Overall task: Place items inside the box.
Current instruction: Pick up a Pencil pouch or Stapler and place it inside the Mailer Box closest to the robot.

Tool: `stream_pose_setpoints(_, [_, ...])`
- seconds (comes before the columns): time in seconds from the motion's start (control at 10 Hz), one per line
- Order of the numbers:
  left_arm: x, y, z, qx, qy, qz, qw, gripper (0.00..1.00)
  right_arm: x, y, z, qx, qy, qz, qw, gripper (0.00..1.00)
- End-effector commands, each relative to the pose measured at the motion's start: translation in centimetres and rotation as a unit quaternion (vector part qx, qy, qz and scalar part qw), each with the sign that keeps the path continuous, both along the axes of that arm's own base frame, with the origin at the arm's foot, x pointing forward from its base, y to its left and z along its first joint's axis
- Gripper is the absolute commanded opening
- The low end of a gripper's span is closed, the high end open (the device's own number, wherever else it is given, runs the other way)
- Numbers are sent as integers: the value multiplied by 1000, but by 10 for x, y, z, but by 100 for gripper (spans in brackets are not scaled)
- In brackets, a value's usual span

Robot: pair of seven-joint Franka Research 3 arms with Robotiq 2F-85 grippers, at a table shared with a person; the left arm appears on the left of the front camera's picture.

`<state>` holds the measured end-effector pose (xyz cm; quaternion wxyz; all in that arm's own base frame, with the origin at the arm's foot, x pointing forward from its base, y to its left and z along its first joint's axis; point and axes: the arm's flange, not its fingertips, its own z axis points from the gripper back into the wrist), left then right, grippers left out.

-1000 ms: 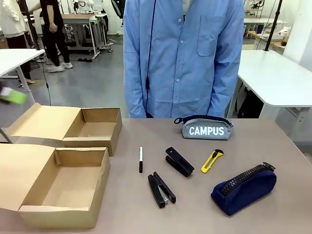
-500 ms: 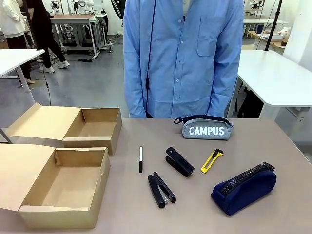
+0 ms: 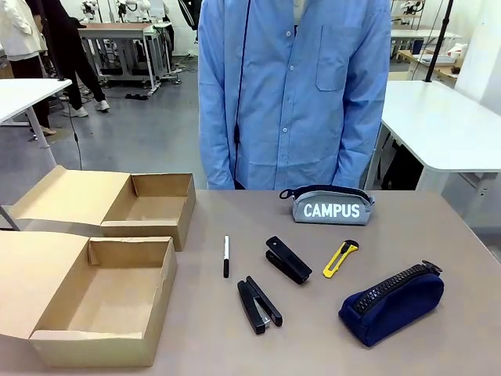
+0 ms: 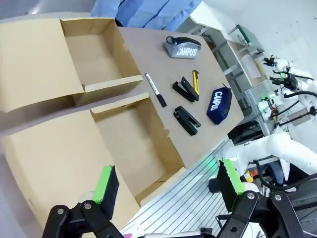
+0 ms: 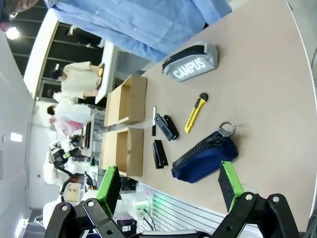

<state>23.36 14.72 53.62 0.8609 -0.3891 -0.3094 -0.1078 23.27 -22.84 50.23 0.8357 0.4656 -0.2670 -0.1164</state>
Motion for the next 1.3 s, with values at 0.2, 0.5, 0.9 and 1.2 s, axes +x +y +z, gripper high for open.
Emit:
stream_pose_setpoints(0.2, [-1, 8, -2, -8, -10, -7, 1000, 100, -1, -2, -2, 0, 1, -1, 1000, 100])
stream_pose_setpoints(0.5, [-1, 8, -2, -8, -10, -7, 1000, 100, -6, 95, 18, -142, -78, 282, 946, 100])
stream_pose_setpoints(0.9, [-1, 8, -2, -8, -10, -7, 1000, 100, -49, -34, 28, -38, -145, 150, 977, 100])
stream_pose_setpoints(1.2, [-1, 8, -2, -8, -10, -7, 1000, 100, -122, -131, -25, 7, -162, 5, 987, 100])
